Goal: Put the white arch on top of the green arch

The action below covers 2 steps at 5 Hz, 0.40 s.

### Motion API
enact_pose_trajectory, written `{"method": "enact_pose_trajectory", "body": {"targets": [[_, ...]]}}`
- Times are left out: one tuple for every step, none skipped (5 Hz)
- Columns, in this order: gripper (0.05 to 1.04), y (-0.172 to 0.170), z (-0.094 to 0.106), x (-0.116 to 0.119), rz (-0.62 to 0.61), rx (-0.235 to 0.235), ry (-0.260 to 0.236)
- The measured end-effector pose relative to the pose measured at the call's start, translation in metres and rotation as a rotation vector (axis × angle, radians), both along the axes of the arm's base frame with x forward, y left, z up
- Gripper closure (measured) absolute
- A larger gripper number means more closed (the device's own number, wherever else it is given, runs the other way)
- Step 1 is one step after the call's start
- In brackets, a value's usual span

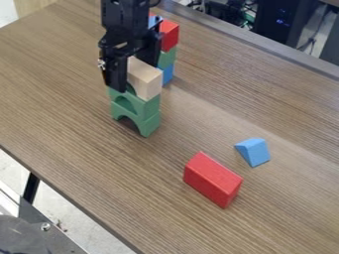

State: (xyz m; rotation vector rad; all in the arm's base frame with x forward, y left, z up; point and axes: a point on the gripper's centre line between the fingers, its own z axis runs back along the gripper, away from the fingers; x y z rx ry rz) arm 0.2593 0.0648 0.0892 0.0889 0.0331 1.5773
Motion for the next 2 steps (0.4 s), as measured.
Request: {"method": "enact_pose_trajectory", "body": {"targets": [[0.083, -0.0021, 0.0000, -0.0013, 0.008, -0.013, 0.008], [0.083, -0.0051, 0.0082, -0.0009, 0.006, -0.034, -0.007]]}}
